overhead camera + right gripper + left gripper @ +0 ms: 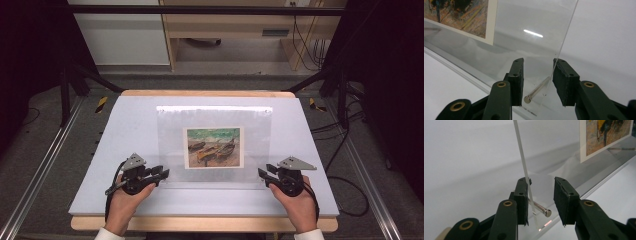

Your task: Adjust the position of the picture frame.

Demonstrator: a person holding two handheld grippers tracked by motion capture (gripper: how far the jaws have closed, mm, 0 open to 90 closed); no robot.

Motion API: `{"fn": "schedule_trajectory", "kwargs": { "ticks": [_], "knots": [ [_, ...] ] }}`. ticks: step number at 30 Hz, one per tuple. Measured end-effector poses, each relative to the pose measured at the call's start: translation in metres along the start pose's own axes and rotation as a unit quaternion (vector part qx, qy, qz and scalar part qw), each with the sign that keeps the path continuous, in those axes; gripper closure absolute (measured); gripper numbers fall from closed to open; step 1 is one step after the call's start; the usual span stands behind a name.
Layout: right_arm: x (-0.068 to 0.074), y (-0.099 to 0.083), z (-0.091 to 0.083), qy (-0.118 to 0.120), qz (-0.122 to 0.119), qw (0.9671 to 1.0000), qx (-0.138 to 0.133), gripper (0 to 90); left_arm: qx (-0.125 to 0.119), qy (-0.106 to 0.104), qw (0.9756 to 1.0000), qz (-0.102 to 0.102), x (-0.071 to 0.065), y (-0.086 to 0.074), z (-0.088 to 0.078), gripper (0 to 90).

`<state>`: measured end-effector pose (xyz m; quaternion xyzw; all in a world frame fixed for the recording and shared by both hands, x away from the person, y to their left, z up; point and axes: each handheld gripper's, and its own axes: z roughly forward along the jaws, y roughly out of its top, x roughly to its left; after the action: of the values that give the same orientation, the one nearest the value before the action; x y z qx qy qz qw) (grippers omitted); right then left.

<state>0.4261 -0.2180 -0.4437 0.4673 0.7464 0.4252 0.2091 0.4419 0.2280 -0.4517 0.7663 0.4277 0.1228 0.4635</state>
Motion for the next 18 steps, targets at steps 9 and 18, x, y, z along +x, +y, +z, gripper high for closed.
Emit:
{"fn": "schedule_trajectory", "kwargs": {
  "ticks": [9, 18],
  "knots": [
    [0.0008, -0.0015, -0.0008, -0.001, 0.003, 1.0, -0.001, 62.1, 0.0, 0.0, 1.0, -0.001, -0.0004, -0.0006, -0.0004, 64.7],
    [0.0011, -0.0019, -0.0009, -0.002, 0.001, 1.0, 0.0, 62.4, 0.001, 0.003, 1.0, -0.001, -0.0013, -0.0007, -0.0005, 64.8]
  ]
}}
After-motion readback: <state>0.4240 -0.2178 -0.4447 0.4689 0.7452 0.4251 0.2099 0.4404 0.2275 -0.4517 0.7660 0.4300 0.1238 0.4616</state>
